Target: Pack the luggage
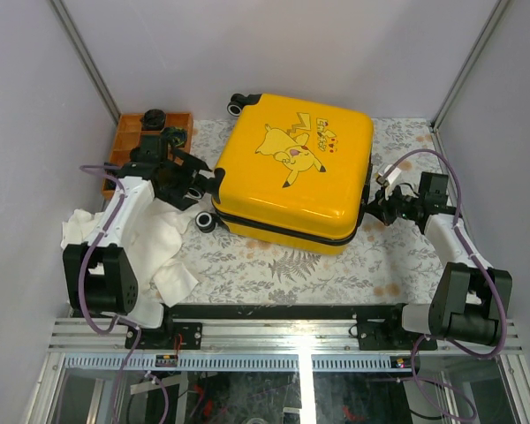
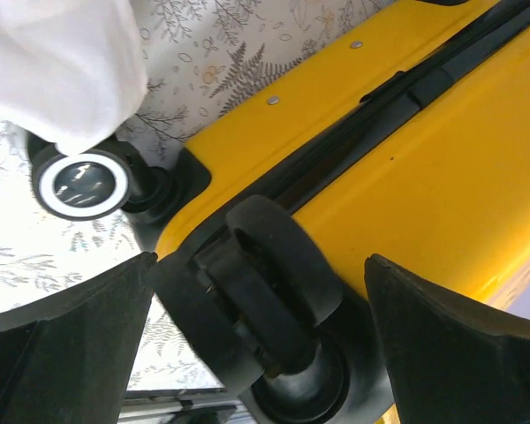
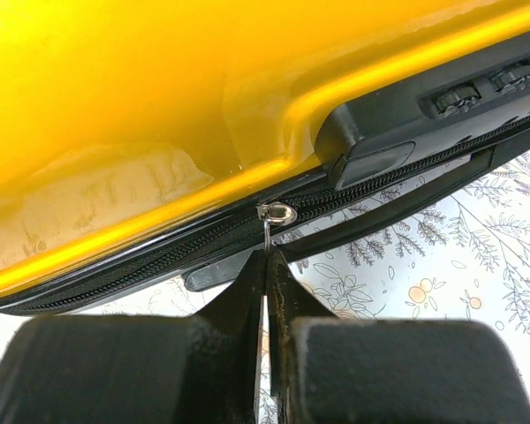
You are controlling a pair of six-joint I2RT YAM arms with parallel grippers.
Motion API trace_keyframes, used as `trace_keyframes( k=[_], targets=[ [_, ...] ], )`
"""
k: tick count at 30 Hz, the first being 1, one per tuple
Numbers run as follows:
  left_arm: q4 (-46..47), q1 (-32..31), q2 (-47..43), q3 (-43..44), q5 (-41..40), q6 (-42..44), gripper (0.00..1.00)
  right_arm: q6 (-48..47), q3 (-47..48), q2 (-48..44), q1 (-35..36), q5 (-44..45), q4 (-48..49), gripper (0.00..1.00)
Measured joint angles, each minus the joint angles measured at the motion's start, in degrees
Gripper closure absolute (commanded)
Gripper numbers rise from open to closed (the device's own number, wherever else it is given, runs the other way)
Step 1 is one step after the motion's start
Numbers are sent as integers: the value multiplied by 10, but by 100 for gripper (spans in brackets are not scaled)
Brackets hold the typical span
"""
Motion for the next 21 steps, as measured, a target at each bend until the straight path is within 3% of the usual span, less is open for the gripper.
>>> trace_keyframes(
  k=[8, 12, 15, 18, 21],
  targets=[
    [35, -17, 38, 10, 20, -61, 13, -25, 19, 9, 3, 6, -31, 100],
    [67, -19, 56, 10, 23, -82, 25, -33, 25, 13, 3, 7, -43, 100],
    [87, -21, 61, 10, 28, -87, 44, -37, 27, 14, 3, 7, -46, 100],
    [94, -20, 61, 5, 32, -70, 76, -38, 31, 15, 3, 7, -52, 100],
    [112, -16, 60, -9, 41, -50, 94, -38, 32, 16, 4, 7, -55, 100]
  ],
)
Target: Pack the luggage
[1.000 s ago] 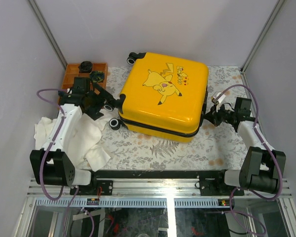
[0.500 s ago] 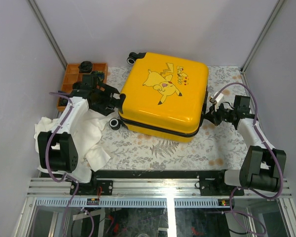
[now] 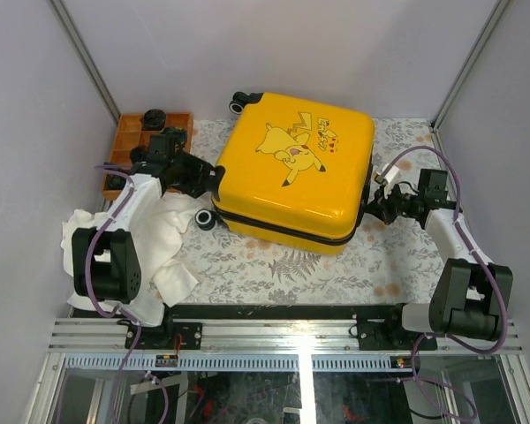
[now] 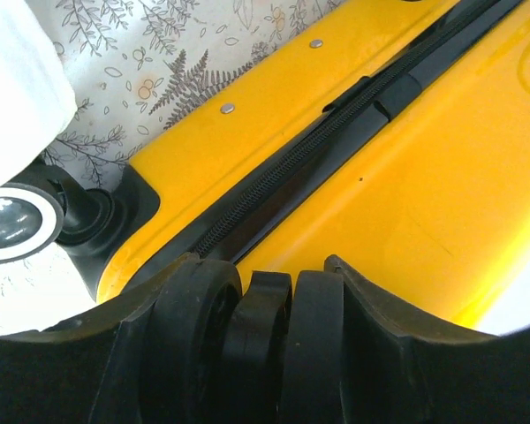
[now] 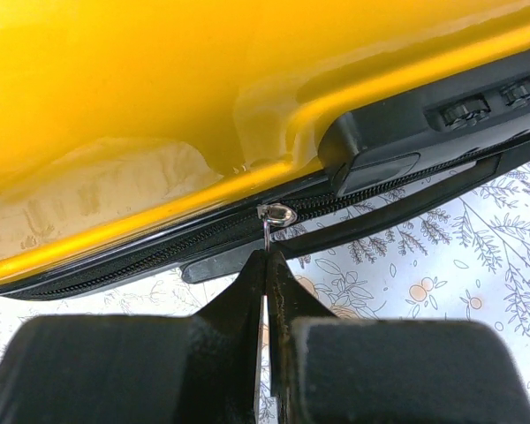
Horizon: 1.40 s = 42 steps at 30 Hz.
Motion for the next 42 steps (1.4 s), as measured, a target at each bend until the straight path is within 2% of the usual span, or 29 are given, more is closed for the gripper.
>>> trace_keyframes(
  k=[2, 9, 21, 29, 34, 42],
  targets=[
    [15, 0, -5, -10, 1, 14, 100, 0, 3, 2, 0, 0, -3, 100],
    [38, 18, -12, -23, 21, 75, 100, 1, 18, 14, 1, 0, -21, 100],
    [14, 60, 7, -3, 56, 169, 100, 21, 74, 88, -36, -26, -21, 100],
    [-26, 74, 66, 73, 70, 256, 100, 67, 192, 220, -52, -13, 64, 100],
    [-58, 77, 105, 127, 82, 318, 100, 71, 279, 302, -62, -16, 81, 100],
    [-135, 72, 224, 297, 105, 435, 100, 0, 400, 402, -62, -54, 52, 100]
  ],
)
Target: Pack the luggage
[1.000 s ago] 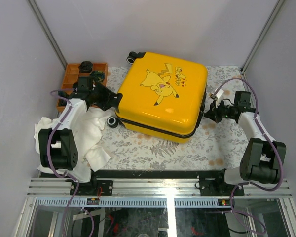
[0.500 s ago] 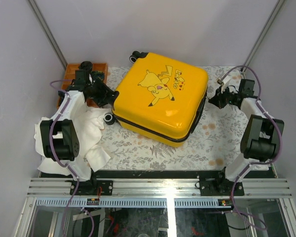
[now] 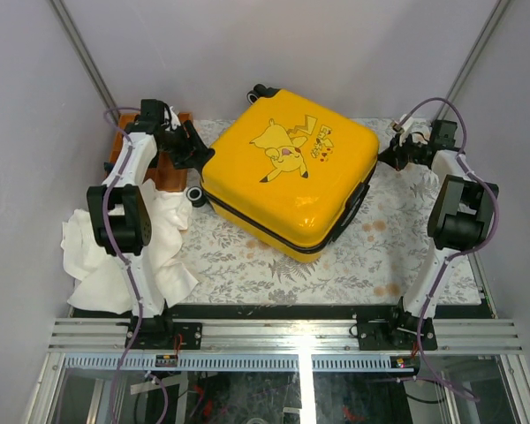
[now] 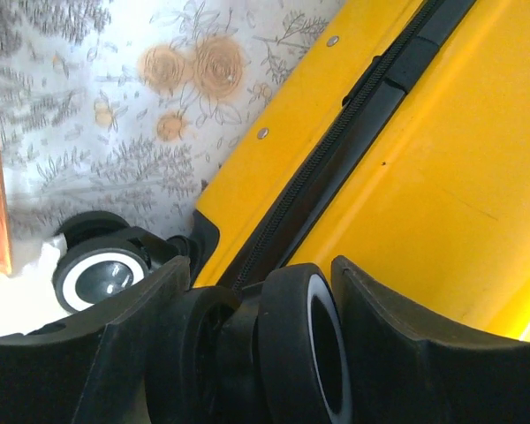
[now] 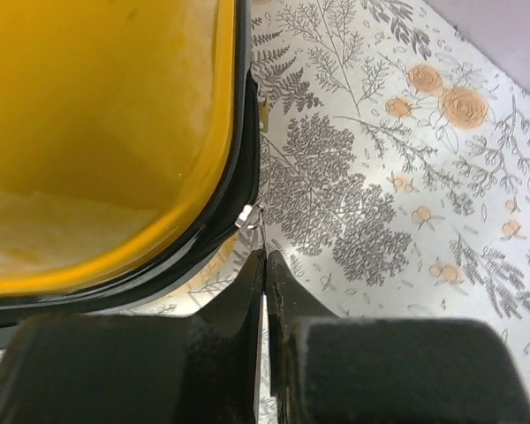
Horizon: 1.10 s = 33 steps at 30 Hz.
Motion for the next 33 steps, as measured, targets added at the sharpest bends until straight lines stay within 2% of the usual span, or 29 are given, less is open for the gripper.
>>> trace_keyframes(
  k=[4, 11, 16, 23, 27, 28, 30, 33],
  targets=[
    [-28, -7, 46, 73, 7, 66, 100, -47, 61, 47, 0, -33, -31, 100],
    [-61, -19, 92, 152, 8, 159, 100, -125, 130, 99, 6, -84, -78, 100],
    [-63, -34, 124, 207, 1, 208, 100, -162, 141, 104, 18, -93, -88, 100],
    [-63, -49, 136, 231, -5, 261, 100, -213, 110, 83, 15, -100, -88, 100],
    [-13, -77, 146, 238, -34, 362, 100, -327, 94, 48, 6, -91, -173, 100],
    [-4, -84, 151, 237, -27, 366, 99, -367, 94, 40, 3, -87, -208, 99],
    [14, -107, 162, 237, -36, 395, 97, -450, 94, 27, -3, -74, -282, 92],
    [40, -115, 166, 237, -36, 391, 95, -548, 92, 12, -16, -57, -382, 81]
  ],
)
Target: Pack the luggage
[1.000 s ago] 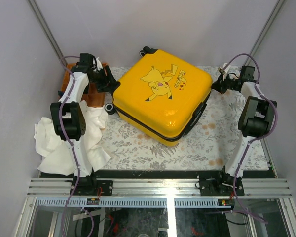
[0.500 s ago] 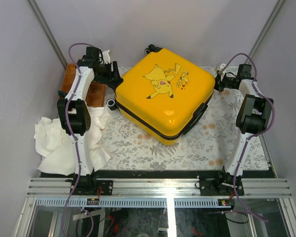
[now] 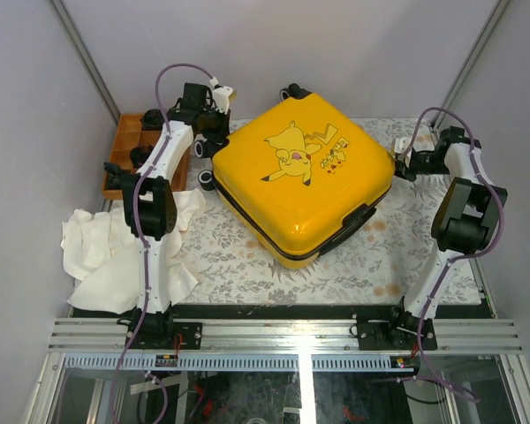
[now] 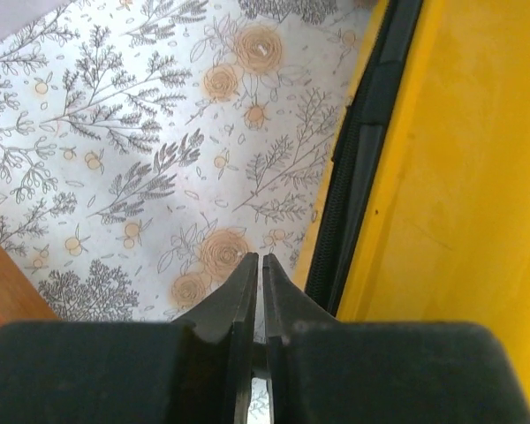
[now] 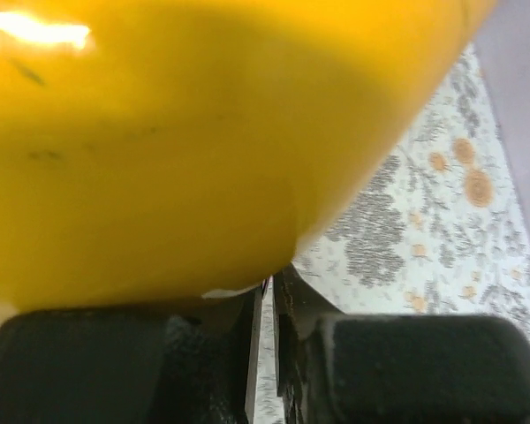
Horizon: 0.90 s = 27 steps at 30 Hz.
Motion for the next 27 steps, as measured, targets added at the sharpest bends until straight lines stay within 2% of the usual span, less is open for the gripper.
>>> trace_keyframes(
  k=[2, 4, 7, 10, 12, 16, 20, 23, 27],
  targets=[
    [13, -1, 3, 2, -1, -9, 91, -23, -19, -14, -6, 3, -34, 69],
    [30, -1, 8, 7, -1, -29, 82, -9, -49, -34, -11, 2, -29, 56],
    [60, 0, 10, 8, -6, -64, 53, 75, -94, -68, -19, 6, 22, 46],
    [99, 3, 10, 8, -28, -100, 33, 189, -112, -82, -30, 6, 80, 34],
    [116, 8, 7, 8, -32, -128, 15, 245, -109, -81, -37, 6, 103, 24],
    [126, 20, -20, 1, -40, -161, 11, 346, -84, -72, -58, 13, 142, 13],
    [128, 50, -91, -35, -40, -177, 11, 409, -44, -50, -76, 33, 170, 10],
    [136, 94, -165, -86, -32, -184, 11, 470, 9, -18, -83, 47, 185, 8],
    [137, 149, -275, -203, 0, -199, 11, 543, 96, 30, -73, 61, 201, 7]
  ],
)
